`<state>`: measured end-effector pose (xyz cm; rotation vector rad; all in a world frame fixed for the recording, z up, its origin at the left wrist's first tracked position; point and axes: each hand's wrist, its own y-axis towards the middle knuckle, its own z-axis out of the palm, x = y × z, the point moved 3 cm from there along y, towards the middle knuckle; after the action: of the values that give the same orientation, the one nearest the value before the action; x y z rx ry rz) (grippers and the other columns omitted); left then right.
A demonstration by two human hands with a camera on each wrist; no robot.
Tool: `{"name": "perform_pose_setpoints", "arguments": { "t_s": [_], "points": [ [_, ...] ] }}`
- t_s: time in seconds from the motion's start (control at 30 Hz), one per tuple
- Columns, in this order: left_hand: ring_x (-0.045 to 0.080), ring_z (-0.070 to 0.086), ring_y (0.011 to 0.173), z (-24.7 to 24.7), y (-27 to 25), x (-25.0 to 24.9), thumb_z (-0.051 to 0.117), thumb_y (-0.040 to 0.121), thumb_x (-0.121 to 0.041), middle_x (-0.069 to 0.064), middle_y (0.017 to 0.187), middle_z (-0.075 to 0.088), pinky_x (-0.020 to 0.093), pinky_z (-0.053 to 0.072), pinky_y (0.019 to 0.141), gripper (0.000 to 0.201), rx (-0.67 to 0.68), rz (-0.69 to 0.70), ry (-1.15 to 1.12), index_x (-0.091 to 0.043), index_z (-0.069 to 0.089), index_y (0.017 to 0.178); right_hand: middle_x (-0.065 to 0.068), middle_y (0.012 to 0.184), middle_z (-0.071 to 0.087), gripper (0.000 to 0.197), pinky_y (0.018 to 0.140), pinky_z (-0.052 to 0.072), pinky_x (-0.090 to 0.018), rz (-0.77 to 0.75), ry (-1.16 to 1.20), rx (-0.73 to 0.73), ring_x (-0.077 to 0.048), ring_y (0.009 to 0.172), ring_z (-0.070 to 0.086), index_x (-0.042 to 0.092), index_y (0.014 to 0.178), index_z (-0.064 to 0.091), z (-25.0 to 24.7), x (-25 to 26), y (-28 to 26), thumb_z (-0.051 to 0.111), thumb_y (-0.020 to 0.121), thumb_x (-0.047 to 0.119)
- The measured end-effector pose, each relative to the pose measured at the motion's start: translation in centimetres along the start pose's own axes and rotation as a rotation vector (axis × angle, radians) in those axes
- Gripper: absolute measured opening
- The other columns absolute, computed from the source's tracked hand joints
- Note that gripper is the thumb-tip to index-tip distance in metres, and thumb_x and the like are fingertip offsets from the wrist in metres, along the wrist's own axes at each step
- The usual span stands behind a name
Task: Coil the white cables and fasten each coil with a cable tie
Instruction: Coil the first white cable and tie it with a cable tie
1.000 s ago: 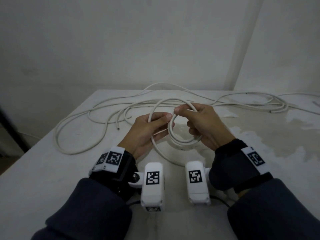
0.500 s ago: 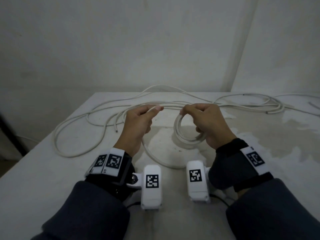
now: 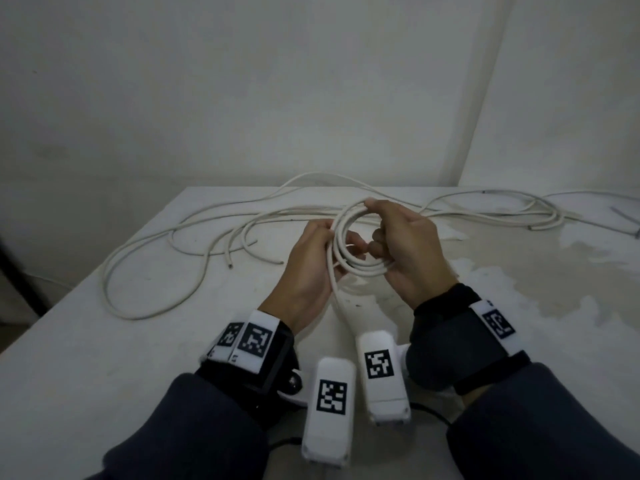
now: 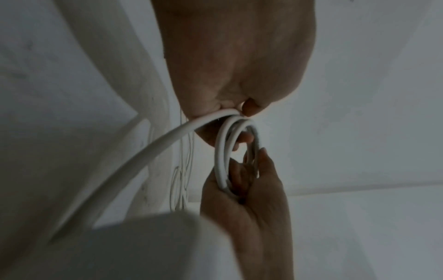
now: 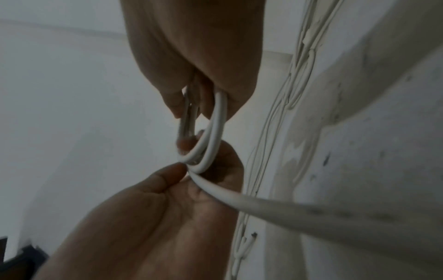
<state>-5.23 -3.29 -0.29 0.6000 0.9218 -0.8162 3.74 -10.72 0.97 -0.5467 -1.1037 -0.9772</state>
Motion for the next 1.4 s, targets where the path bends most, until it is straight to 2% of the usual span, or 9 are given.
{"name": "perform_pose_setpoints", "arguments": {
  "t_s": [0.17,0.23,0.37,0.47,0.6,0.77,1.2,1.33,1.4],
  "points": [
    [0.012,0.049,0.053,-0.4,0.0,0.1,0.028,0.104,-0.019,-0.001,0.052,0.045,0.021,0.047,0.056,0.037,-0.052,-0.045,-0.083,0.0,0.059,0.102,0.009,0.05,0.048,0.016,0.044,0.033,-0.021,-0.021,-0.1,0.131,-0.008,0.044,0.033,0.009,0.084,0.063,0.9,-1.1,-0.2,0.057,0.096,0.018],
    [0.009,0.048,0.045,-0.5,0.2,-0.3,0.029,0.104,-0.02,-0.003,0.048,0.042,0.02,0.047,0.047,0.036,-0.076,-0.026,-0.144,-0.003,0.057,0.088,0.008,0.053,0.047,0.015,0.047,0.034,-0.022,0.006,-0.114,0.169,-0.007,0.045,0.036,0.012,0.086,0.058,1.3,-1.3,-0.3,0.053,0.098,0.019],
    [0.002,0.026,0.035,-1.7,0.7,-1.1,0.036,0.102,-0.017,-0.007,0.045,0.033,0.013,0.021,0.033,0.032,-0.148,-0.002,-0.121,-0.013,0.045,0.072,0.0,0.069,0.047,0.014,0.053,0.038,-0.021,0.124,-0.133,0.316,-0.008,0.054,0.043,0.02,0.087,0.053,2.0,-1.6,-0.7,0.047,0.1,0.023],
    [0.002,0.02,0.032,-2.6,0.7,-1.5,0.041,0.098,-0.014,-0.009,0.042,0.029,0.014,0.016,0.03,0.029,-0.225,-0.01,-0.013,-0.016,0.047,0.07,-0.004,0.076,0.057,0.014,0.058,0.049,-0.026,0.219,-0.181,0.391,-0.015,0.062,0.057,0.021,0.087,0.06,1.6,-1.0,-1.1,0.053,0.097,0.026],
    [0.004,0.02,0.035,-2.9,0.7,-1.9,0.048,0.093,-0.014,-0.008,0.045,0.027,0.015,0.016,0.031,0.027,-0.259,0.014,0.146,-0.021,0.041,0.068,-0.005,0.082,0.064,0.012,0.062,0.055,-0.027,0.155,-0.246,0.382,-0.018,0.076,0.064,0.015,0.084,0.068,1.0,0.2,-1.0,0.062,0.092,0.021],
    [0.005,0.022,0.038,-2.4,0.6,-1.7,0.056,0.095,-0.022,-0.009,0.045,0.028,0.016,0.019,0.035,0.033,-0.195,0.012,0.297,-0.021,0.042,0.065,-0.005,0.072,0.063,0.015,0.062,0.058,-0.033,0.13,-0.256,0.312,-0.019,0.071,0.066,0.008,0.078,0.065,0.9,0.1,-1.0,0.058,0.092,0.007],
    [0.006,0.027,0.036,-2.7,0.4,-1.2,0.067,0.087,-0.025,-0.01,0.041,0.033,0.016,0.024,0.036,0.039,-0.37,0.049,0.228,-0.019,0.044,0.057,-0.008,0.07,0.052,0.031,0.074,0.06,-0.031,0.109,-0.36,0.411,-0.021,0.073,0.071,0.011,0.068,0.042,1.5,-0.3,-1.2,0.04,0.099,0.009],
    [0.006,0.027,0.036,-2.7,0.4,-1.3,0.064,0.09,-0.025,-0.009,0.042,0.032,0.017,0.024,0.036,0.04,-0.372,0.095,0.269,-0.017,0.043,0.057,-0.014,0.084,0.058,0.015,0.069,0.059,-0.034,0.211,-0.243,0.429,-0.022,0.068,0.068,0.005,0.096,0.054,1.6,-0.3,-1.3,0.039,0.098,0.007],
    [0.006,0.028,0.035,-2.8,0.4,-1.4,0.06,0.093,-0.027,-0.01,0.041,0.033,0.016,0.024,0.036,0.039,-0.375,0.105,0.303,-0.017,0.043,0.059,-0.007,0.078,0.058,0.018,0.06,0.053,-0.03,0.218,-0.297,0.477,-0.017,0.063,0.062,0.013,0.109,0.057,1.8,-0.5,-1.5,0.042,0.1,0.015]
  ]
}}
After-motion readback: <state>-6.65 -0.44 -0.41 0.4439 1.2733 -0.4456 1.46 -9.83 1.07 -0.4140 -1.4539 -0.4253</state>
